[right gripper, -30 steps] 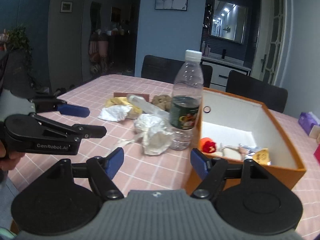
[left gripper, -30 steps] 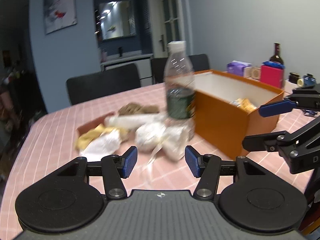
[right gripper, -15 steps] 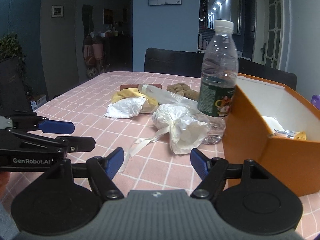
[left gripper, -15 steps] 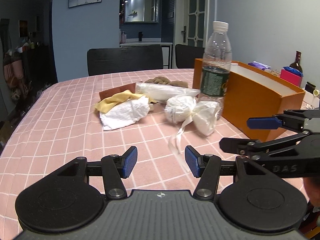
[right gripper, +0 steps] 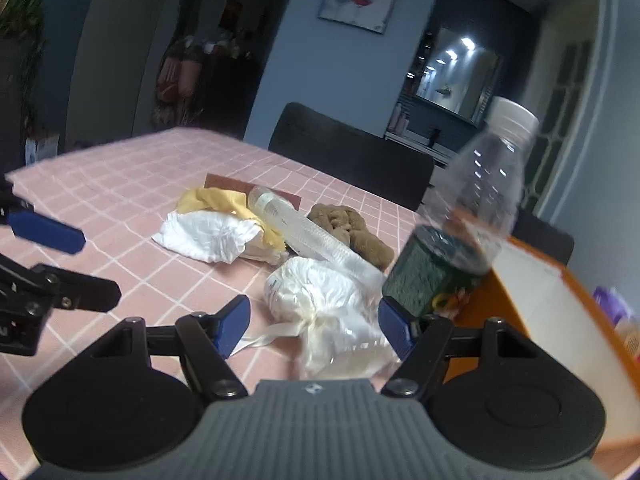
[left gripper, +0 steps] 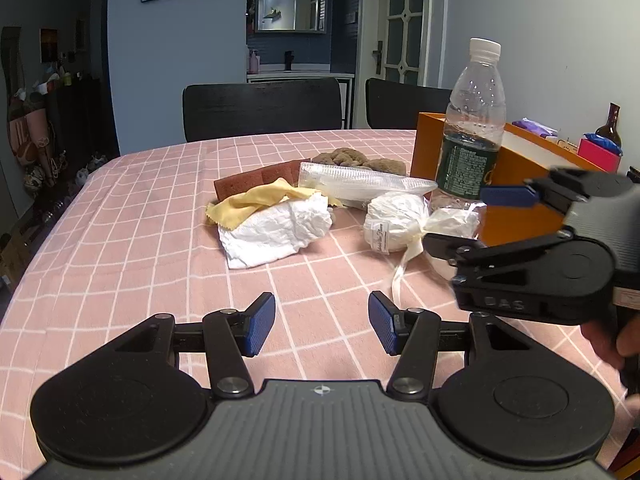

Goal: Organize soft objects
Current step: 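Move both tools back to the pile and lower the right gripper onto the white bundle, then grasp the foil-wrapped bundle with the left gripper while the right grips the white bundle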

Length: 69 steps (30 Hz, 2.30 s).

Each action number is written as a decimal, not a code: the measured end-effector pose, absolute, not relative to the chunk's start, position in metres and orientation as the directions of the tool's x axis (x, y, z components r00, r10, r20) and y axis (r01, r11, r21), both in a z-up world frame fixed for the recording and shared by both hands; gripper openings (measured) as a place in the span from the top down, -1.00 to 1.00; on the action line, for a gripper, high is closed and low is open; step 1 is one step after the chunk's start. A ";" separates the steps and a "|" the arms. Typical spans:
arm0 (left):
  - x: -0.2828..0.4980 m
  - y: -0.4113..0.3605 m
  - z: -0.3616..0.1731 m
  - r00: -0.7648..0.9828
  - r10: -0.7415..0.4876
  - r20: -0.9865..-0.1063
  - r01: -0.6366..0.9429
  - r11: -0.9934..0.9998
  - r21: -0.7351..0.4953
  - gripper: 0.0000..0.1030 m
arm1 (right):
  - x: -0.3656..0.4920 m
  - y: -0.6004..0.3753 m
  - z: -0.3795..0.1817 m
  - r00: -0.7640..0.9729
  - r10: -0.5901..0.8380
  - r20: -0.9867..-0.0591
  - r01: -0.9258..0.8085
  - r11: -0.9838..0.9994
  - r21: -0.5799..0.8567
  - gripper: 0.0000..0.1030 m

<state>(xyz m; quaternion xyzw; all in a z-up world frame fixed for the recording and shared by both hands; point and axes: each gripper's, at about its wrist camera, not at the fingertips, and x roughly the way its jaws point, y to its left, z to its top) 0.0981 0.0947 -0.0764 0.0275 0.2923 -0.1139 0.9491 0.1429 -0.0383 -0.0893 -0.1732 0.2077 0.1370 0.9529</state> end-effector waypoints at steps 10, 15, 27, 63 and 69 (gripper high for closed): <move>0.124 0.091 -0.075 0.778 -0.189 -0.599 0.238 0.971 0.002 -0.23 | 0.190 -0.020 -0.111 0.832 0.095 -0.546 -0.365 0.835 -0.412 -0.37; 0.125 0.090 -0.078 0.768 -0.191 -0.611 0.242 0.970 0.001 -0.23 | 0.194 -0.023 -0.124 0.811 0.063 -0.582 -0.348 0.851 -0.394 0.25; 0.126 0.089 -0.075 0.755 -0.222 -0.617 0.255 0.966 -0.036 -0.23 | 0.171 -0.055 -0.090 0.657 0.383 -0.650 -0.425 0.900 0.100 0.19; 0.214 0.070 -0.087 0.755 -0.224 -0.616 0.452 0.858 0.243 -0.34 | 0.206 -0.058 -0.094 0.634 0.359 -0.685 -0.376 0.917 0.133 -0.03; 0.234 0.059 -0.106 0.785 -0.119 -0.608 0.368 0.879 0.303 0.07 | 0.204 -0.062 -0.094 0.634 0.363 -0.682 -0.377 0.916 0.137 -0.07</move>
